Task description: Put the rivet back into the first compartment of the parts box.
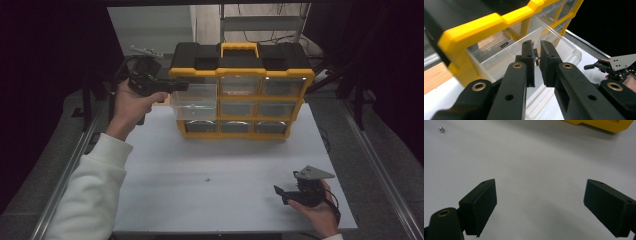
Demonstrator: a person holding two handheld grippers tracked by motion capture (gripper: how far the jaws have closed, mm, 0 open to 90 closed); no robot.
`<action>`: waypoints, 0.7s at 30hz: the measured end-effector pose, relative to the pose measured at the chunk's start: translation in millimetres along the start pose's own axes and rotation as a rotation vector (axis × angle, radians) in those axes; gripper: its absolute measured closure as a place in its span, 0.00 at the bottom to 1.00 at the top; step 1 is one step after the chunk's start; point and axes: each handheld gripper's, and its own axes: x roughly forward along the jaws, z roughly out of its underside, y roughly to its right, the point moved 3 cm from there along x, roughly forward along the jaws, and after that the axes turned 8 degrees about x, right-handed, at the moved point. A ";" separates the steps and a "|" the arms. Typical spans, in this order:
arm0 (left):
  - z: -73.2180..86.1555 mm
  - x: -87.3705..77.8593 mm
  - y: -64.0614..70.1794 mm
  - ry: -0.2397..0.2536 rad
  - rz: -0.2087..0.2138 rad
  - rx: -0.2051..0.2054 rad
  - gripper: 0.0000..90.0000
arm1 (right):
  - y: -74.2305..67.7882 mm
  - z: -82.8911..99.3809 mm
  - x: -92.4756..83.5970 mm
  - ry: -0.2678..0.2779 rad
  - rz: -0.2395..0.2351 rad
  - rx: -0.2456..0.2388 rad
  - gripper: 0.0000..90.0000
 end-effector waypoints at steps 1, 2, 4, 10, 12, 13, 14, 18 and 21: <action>0.0 2.0 -0.3 -0.002 0.001 0.002 0.92 | 0.1 0.1 -0.1 0.001 0.001 0.000 0.13; 0.1 3.9 -0.7 -0.002 0.001 0.001 0.92 | 0.3 0.1 -0.2 0.000 0.001 0.000 0.13; 0.2 5.2 -1.7 0.009 -0.002 0.009 0.89 | 0.4 0.2 0.0 0.000 0.001 -0.001 0.13; 2.8 -3.3 0.3 0.066 -0.039 0.019 0.33 | 0.3 0.3 0.2 -0.001 0.002 -0.003 0.13; 5.4 -8.5 0.5 0.087 -0.034 0.010 0.25 | 0.3 0.3 0.3 -0.001 0.003 -0.005 0.13; 7.8 -12.1 0.6 0.095 -0.034 0.009 0.23 | 0.2 0.3 0.2 -0.001 0.002 -0.005 0.13; 9.6 -14.3 0.8 0.093 -0.035 0.011 0.21 | 0.0 0.3 0.2 -0.001 0.003 -0.007 0.13; 21.6 -25.1 4.5 0.069 -0.063 0.036 0.18 | 0.1 0.2 0.0 -0.001 0.003 -0.005 0.13; 31.7 -29.4 5.4 0.051 -0.069 0.034 0.17 | 0.0 0.2 0.4 -0.001 0.004 -0.005 0.13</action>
